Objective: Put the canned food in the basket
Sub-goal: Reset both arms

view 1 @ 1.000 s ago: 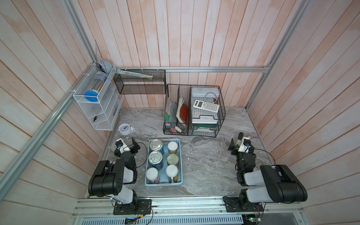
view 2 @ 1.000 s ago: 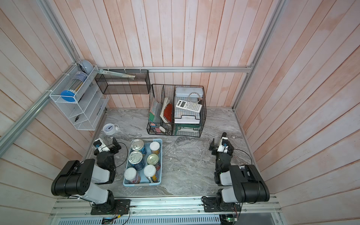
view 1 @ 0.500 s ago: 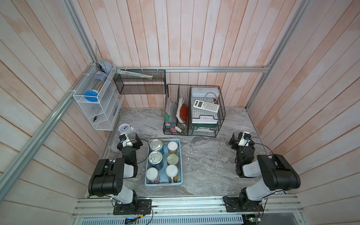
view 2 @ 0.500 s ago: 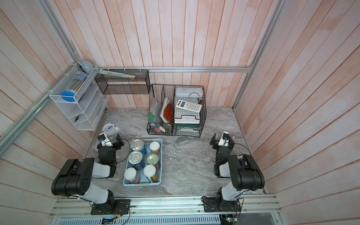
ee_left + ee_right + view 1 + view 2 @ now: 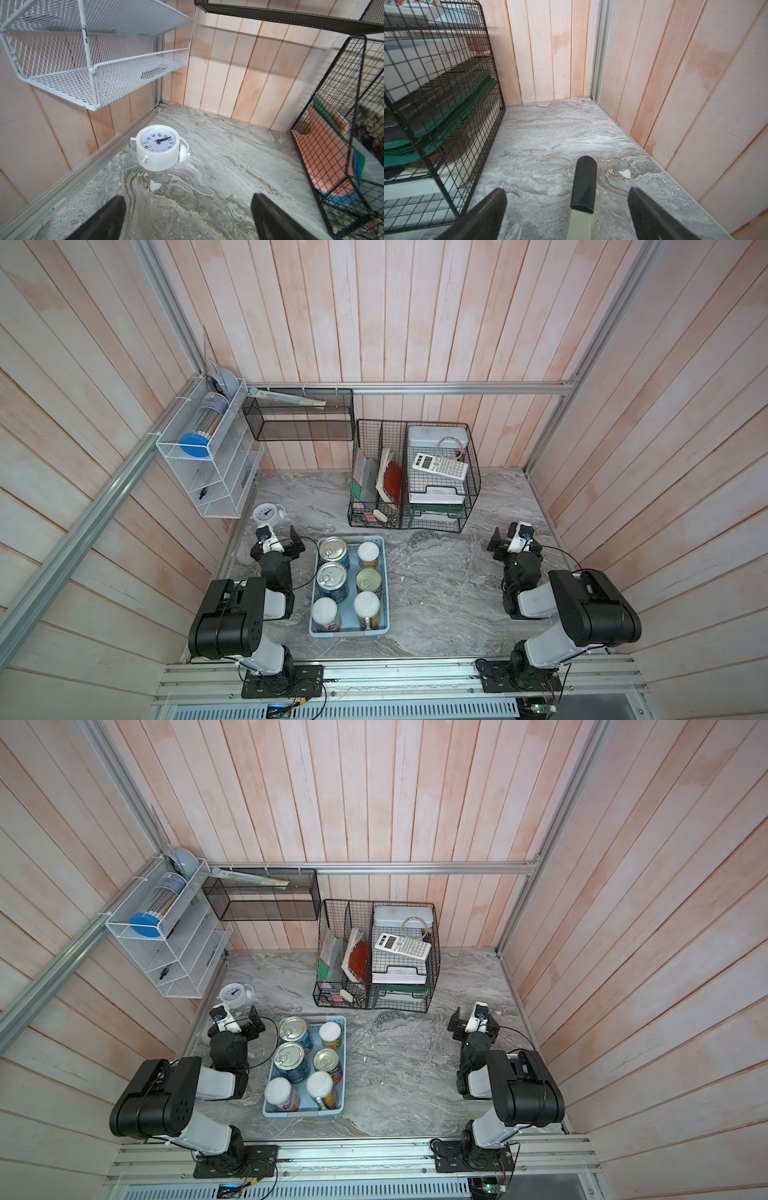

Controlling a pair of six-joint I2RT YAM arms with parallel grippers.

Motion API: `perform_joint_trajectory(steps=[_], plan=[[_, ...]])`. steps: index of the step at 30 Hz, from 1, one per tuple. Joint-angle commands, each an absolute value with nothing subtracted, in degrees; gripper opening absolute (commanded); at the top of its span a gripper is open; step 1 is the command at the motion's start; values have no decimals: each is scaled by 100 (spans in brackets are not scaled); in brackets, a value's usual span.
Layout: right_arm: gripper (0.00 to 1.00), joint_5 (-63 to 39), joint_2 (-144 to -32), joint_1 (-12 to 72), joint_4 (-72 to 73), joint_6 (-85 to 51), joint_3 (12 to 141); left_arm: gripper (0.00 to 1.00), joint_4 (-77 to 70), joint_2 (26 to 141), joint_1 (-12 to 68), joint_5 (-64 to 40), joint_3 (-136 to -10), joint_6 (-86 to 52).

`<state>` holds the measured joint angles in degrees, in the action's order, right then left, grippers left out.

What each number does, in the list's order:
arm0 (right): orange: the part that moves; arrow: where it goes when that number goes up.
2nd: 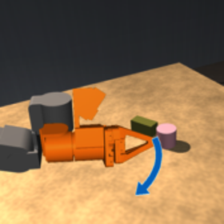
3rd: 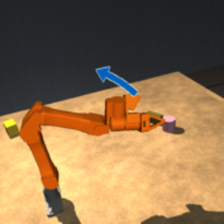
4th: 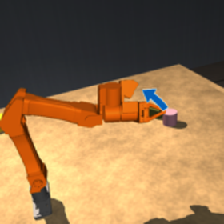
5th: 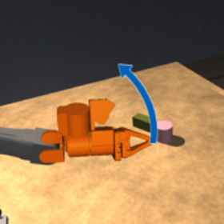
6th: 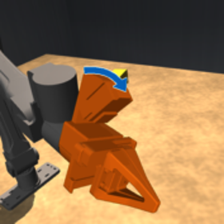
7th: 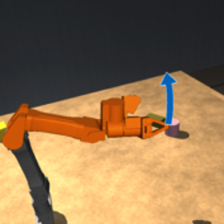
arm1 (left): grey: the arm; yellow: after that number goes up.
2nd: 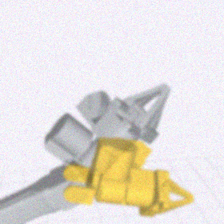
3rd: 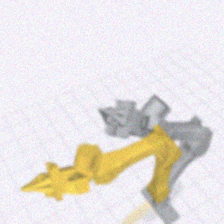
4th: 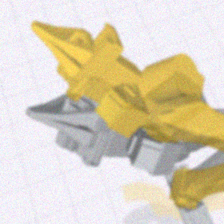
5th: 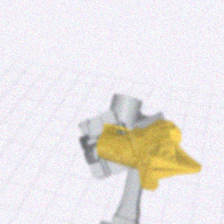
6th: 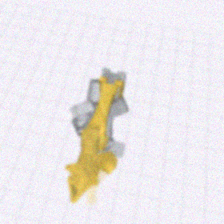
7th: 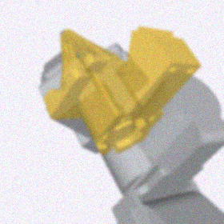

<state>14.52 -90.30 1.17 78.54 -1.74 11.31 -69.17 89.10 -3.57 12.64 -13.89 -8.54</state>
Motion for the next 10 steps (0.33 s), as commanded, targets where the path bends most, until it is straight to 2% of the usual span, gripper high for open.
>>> perform_joint_trajectory(steps=[1, 10], plan=[[98, 1495, -8967, 89, 7800, -237, 1169, 100, -6917, 8921, -317, 1301, -1424, -757], [98, 1494, -8969, 93, 7795, -246, 1169, 100, -6917, 8927, -318, 1312, -1424, -756]])
